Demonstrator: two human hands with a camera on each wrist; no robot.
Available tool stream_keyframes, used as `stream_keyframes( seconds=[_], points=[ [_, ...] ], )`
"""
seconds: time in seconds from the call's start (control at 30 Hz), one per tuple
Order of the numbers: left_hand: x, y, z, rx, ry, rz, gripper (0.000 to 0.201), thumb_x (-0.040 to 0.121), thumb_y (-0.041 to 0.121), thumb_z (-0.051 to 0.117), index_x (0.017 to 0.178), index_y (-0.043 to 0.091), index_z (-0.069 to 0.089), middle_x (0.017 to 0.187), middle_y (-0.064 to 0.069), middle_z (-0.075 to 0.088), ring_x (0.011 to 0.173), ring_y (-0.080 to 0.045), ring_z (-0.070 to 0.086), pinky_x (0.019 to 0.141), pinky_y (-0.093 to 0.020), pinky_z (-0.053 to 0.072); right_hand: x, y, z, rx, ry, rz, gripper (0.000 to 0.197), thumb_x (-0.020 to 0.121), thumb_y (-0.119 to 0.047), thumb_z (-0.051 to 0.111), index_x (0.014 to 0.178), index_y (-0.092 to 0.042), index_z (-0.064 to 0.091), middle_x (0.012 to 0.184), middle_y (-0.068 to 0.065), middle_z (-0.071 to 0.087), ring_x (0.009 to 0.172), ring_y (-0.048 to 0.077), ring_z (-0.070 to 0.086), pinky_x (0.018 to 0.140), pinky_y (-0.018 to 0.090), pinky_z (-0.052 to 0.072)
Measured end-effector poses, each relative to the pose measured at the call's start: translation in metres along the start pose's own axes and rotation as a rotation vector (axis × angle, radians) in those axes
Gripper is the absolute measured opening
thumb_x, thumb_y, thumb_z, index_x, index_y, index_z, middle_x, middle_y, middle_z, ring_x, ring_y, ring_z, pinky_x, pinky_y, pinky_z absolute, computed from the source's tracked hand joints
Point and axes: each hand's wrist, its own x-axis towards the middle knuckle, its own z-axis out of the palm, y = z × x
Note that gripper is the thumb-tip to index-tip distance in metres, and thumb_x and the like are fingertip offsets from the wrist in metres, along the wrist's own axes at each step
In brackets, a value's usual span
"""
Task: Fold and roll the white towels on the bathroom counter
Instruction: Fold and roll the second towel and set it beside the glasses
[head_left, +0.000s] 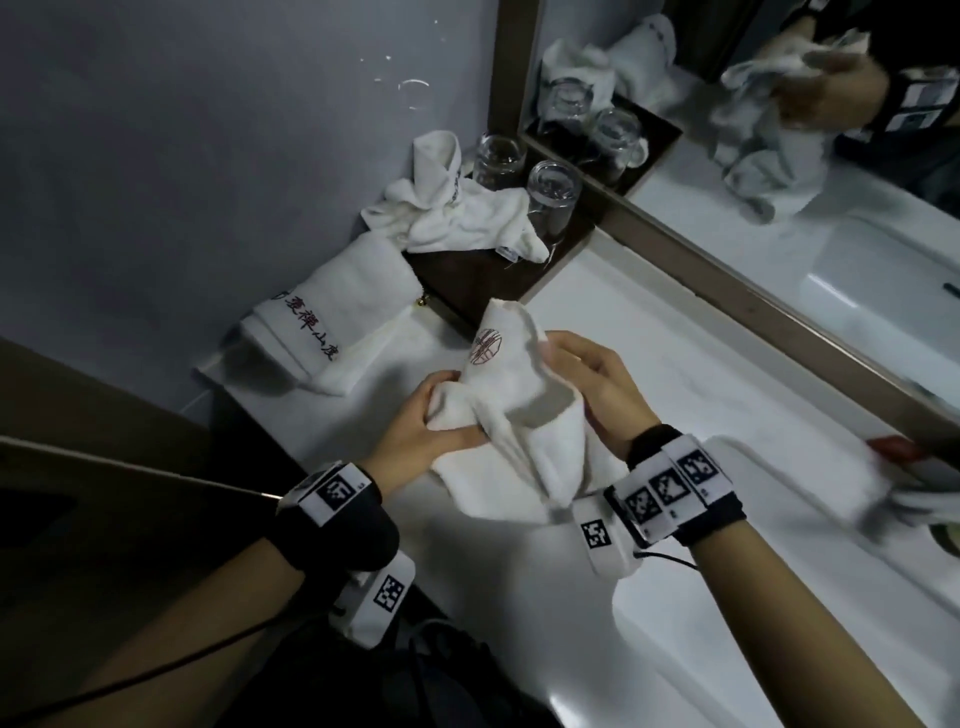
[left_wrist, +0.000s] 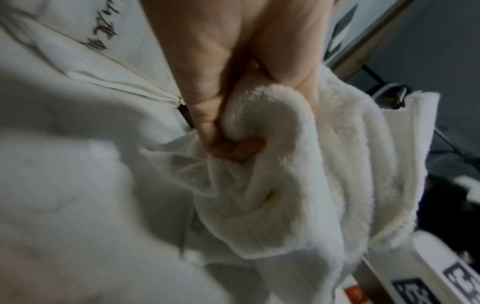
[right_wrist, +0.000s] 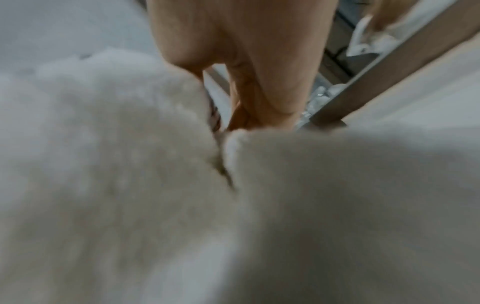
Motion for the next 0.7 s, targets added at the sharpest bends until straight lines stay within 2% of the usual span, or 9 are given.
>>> stream_keyframes(
  seconds=[0.1, 0.2, 0.27, 0.37, 0.43, 0.47, 0.5, 0.6, 0.7],
  points=[
    [-0.015, -0.002, -0.001, -0.158, 0.106, -0.058, 0.03, 0.078, 0.008, 0.069, 0.106, 0.013, 0.061, 0.094, -0.002, 0.071, 0.092, -0.021, 0.067, 0.073, -0.029, 0.056, -0.009, 0.01, -0.007, 0.152, -0.135, 0.049, 0.07, 0.079, -0.057, 0.055, 0.123, -0.003, 0.052, 0.114, 0.015, 0.061, 0.106, 0.027, 0.057, 0.094, 0.04, 0.043],
    [-0.031, -0.01, 0.006, -0.347, 0.176, -0.1, 0.035, 0.073, 0.019, 0.068, 0.107, 0.015, 0.063, 0.099, -0.005, 0.072, 0.093, -0.022, 0.068, 0.076, -0.037, 0.057, -0.027, 0.028, -0.01, -0.093, -0.26, 0.132, 0.067, 0.074, -0.047, 0.068, 0.13, -0.017, 0.046, 0.125, 0.001, 0.06, 0.114, 0.017, 0.058, 0.097, 0.03, 0.046],
    [-0.042, -0.017, 0.013, -0.464, 0.24, -0.1, 0.04, 0.074, 0.018, 0.068, 0.113, 0.011, 0.061, 0.104, -0.008, 0.07, 0.097, -0.023, 0.067, 0.078, -0.039, 0.056, -0.039, 0.041, -0.013, -0.258, -0.285, 0.198, 0.062, 0.072, -0.041, 0.075, 0.127, -0.027, 0.05, 0.121, -0.01, 0.063, 0.114, 0.008, 0.058, 0.093, 0.021, 0.048],
    [-0.056, -0.032, 0.02, -0.572, 0.355, -0.089, 0.027, 0.079, 0.014, 0.066, 0.106, 0.017, 0.064, 0.093, 0.0, 0.073, 0.084, -0.014, 0.07, 0.061, -0.03, 0.058, -0.05, 0.057, -0.018, -0.294, -0.109, 0.282, 0.041, 0.075, -0.043, 0.07, 0.108, -0.021, 0.064, 0.106, -0.005, 0.07, 0.1, 0.013, 0.066, 0.085, 0.023, 0.051],
    [-0.066, -0.039, 0.022, -0.593, 0.419, -0.066, 0.02, 0.08, 0.018, 0.066, 0.098, 0.024, 0.066, 0.083, 0.007, 0.074, 0.074, -0.006, 0.07, 0.053, -0.023, 0.054, -0.052, 0.061, -0.022, -0.283, 0.055, 0.294, 0.025, 0.084, -0.04, 0.063, 0.092, -0.017, 0.068, 0.09, -0.001, 0.072, 0.083, 0.013, 0.068, 0.069, 0.016, 0.053],
    [-0.072, -0.043, 0.022, -0.579, 0.437, -0.046, 0.018, 0.08, 0.02, 0.066, 0.098, 0.026, 0.067, 0.084, 0.008, 0.074, 0.075, -0.005, 0.07, 0.054, -0.023, 0.054, -0.05, 0.06, -0.024, -0.301, 0.114, 0.275, 0.025, 0.087, -0.038, 0.059, 0.09, -0.015, 0.068, 0.086, -0.001, 0.072, 0.078, 0.013, 0.068, 0.063, 0.015, 0.052],
    [-0.078, -0.045, 0.022, -0.548, 0.441, -0.025, 0.019, 0.081, 0.023, 0.066, 0.099, 0.027, 0.068, 0.09, 0.008, 0.074, 0.081, -0.007, 0.07, 0.059, -0.025, 0.056, -0.047, 0.059, -0.026, -0.304, 0.151, 0.249, 0.028, 0.089, -0.037, 0.057, 0.095, -0.012, 0.068, 0.087, 0.0, 0.073, 0.08, 0.014, 0.067, 0.066, 0.017, 0.052],
    [-0.101, -0.049, 0.016, -0.401, 0.469, 0.047, 0.016, 0.082, 0.021, 0.065, 0.095, 0.027, 0.071, 0.102, 0.002, 0.072, 0.098, -0.017, 0.066, 0.082, -0.032, 0.054, -0.031, 0.051, -0.025, -0.242, 0.218, 0.193, 0.04, 0.093, -0.035, 0.052, 0.112, -0.002, 0.06, 0.107, 0.012, 0.068, 0.096, 0.025, 0.065, 0.089, 0.036, 0.051],
    [-0.126, -0.061, 0.007, -0.258, 0.504, 0.057, 0.016, 0.083, 0.016, 0.064, 0.088, 0.029, 0.07, 0.093, 0.006, 0.07, 0.093, -0.013, 0.063, 0.086, -0.03, 0.049, -0.009, 0.03, -0.025, 0.054, 0.333, 0.145, 0.029, 0.095, -0.031, 0.048, 0.096, -0.004, 0.057, 0.085, 0.008, 0.063, 0.071, 0.017, 0.064, 0.064, 0.028, 0.052]
  ],
)
